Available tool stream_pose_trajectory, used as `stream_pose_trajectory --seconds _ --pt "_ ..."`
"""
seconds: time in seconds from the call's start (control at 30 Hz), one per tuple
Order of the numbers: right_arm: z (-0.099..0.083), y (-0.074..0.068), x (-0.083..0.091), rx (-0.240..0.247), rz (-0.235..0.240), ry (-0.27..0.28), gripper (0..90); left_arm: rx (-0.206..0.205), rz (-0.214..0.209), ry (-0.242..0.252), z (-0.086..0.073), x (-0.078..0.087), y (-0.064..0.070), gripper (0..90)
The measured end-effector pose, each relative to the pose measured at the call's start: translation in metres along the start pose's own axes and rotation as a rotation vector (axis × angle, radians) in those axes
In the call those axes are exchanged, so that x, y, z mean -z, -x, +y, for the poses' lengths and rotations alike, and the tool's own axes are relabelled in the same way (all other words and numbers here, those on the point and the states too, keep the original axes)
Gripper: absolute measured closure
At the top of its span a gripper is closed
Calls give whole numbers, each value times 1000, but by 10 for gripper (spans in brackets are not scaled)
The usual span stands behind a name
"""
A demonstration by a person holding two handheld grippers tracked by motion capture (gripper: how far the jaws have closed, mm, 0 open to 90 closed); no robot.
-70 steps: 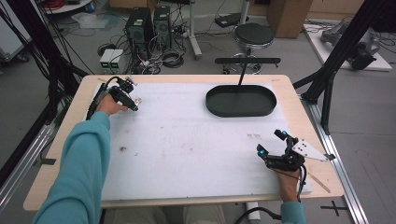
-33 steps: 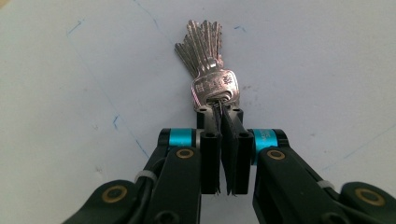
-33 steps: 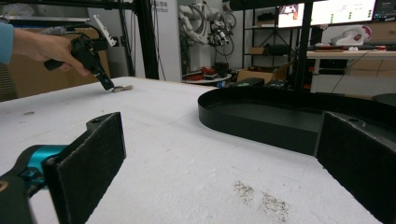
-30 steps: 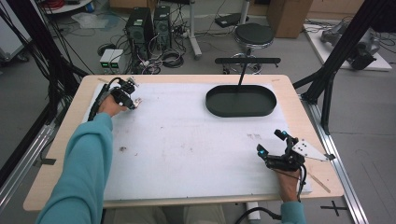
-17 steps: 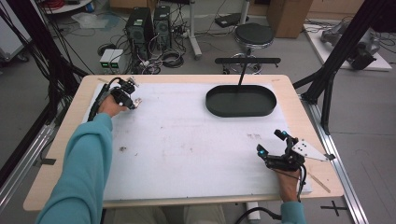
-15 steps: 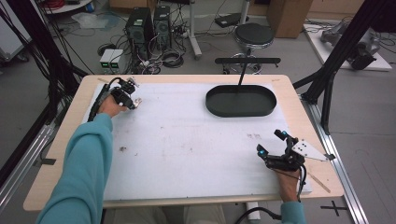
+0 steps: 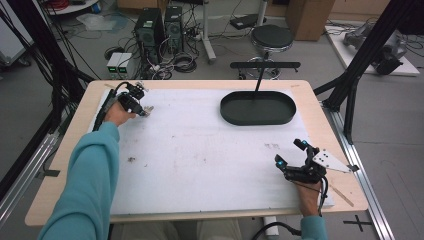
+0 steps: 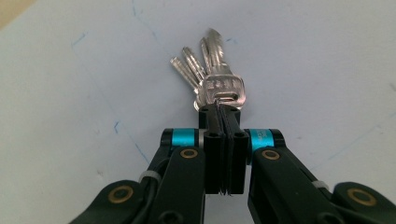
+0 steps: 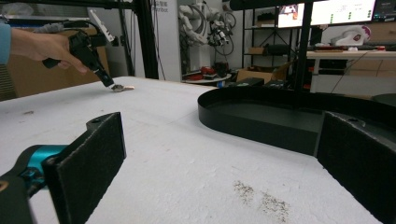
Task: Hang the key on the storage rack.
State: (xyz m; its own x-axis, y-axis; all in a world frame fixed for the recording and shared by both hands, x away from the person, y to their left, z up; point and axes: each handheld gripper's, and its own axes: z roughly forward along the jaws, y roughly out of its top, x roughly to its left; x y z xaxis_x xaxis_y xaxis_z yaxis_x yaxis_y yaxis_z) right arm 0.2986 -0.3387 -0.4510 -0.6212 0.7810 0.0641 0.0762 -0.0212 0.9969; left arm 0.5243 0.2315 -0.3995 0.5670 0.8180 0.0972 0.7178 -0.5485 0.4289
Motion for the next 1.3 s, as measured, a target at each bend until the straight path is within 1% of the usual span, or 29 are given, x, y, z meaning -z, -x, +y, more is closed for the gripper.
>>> stream_pose_trajectory --seconds 0.03,0.07,0.13,0.27,0.3,0.33,0.43,0.47,0.5,0.6,0.63,0.67,0.7,0.8,0.9,0.93,1.03,1.07,1.2,1.3 --pt "0 0 0 0 0 0 12 -7 0 13 0 2 1 884" --pt "0 0 0 0 0 0 12 -13 -13 23 1 4 1 884" --pt "0 0 0 -2 2 1 12 -14 -24 54 1 8 3 884" --pt "0 0 0 -2 2 1 12 -17 -69 114 2 19 5 884" --pt "0 0 0 -1 1 1 12 -24 -78 131 2 22 5 884" --pt "0 0 0 -1 1 0 12 -33 -93 151 1 25 6 884" --pt "0 0 0 -1 1 1 12 -41 -136 223 -4 34 7 884" --pt "0 0 0 -1 -2 0 12 -25 -148 244 -6 37 7 884" --pt "0 0 0 -5 -4 6 12 -24 -166 256 -8 39 6 884" --pt "1 3 0 -38 -19 0 11 -23 -189 280 -14 46 7 884" --pt "1 4 0 -52 -26 -3 12 -14 -192 296 -15 48 7 884" --pt "2 5 0 -61 -33 -1 12 -12 -207 314 -16 51 8 885" --pt "2 6 0 -69 -39 -6 12 -12 -213 328 -16 55 7 884" --pt "4 7 0 -71 -51 -18 12 -9 -237 380 -17 65 8 885" --pt "9 8 1 -92 -37 -18 12 -14 -274 432 -17 75 12 886" --pt "11 7 0 -97 -27 -14 12 -22 -285 446 -17 78 13 886" --pt "17 6 -1 -95 -8 -19 12 -36 -311 491 -17 88 19 886" --pt "20 5 -2 -101 6 -17 11 -40 -319 502 -17 91 20 886" --pt "31 2 -9 -92 55 -31 11 -51 -357 556 -19 103 27 886" --pt "43 -1 -18 -82 110 -57 11 -81 -378 589 -20 113 35 886"
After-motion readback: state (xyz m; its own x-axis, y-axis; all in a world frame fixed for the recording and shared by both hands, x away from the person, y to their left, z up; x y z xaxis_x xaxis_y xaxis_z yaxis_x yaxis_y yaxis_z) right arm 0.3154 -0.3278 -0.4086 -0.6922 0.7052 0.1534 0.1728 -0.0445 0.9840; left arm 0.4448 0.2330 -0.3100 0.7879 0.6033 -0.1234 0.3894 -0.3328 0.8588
